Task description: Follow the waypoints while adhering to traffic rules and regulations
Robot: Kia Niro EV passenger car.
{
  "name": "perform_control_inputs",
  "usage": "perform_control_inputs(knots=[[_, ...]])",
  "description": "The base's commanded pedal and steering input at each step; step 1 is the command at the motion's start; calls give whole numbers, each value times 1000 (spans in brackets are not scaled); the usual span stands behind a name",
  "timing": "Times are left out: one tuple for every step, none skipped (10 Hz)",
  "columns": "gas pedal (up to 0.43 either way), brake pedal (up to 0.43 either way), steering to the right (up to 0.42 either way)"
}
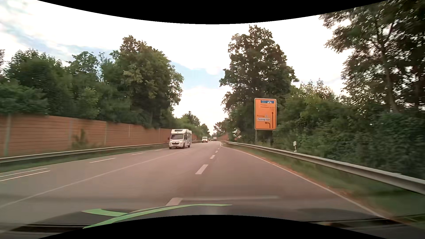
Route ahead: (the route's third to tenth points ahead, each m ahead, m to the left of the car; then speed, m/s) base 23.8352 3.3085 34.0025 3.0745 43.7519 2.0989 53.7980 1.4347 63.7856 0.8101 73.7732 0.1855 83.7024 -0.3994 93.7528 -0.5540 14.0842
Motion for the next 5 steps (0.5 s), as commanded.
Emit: perform_control_inputs(knots=[[280,0,2],[287,0,2],[287,0,1],[287,0,2],[287,0,2]])
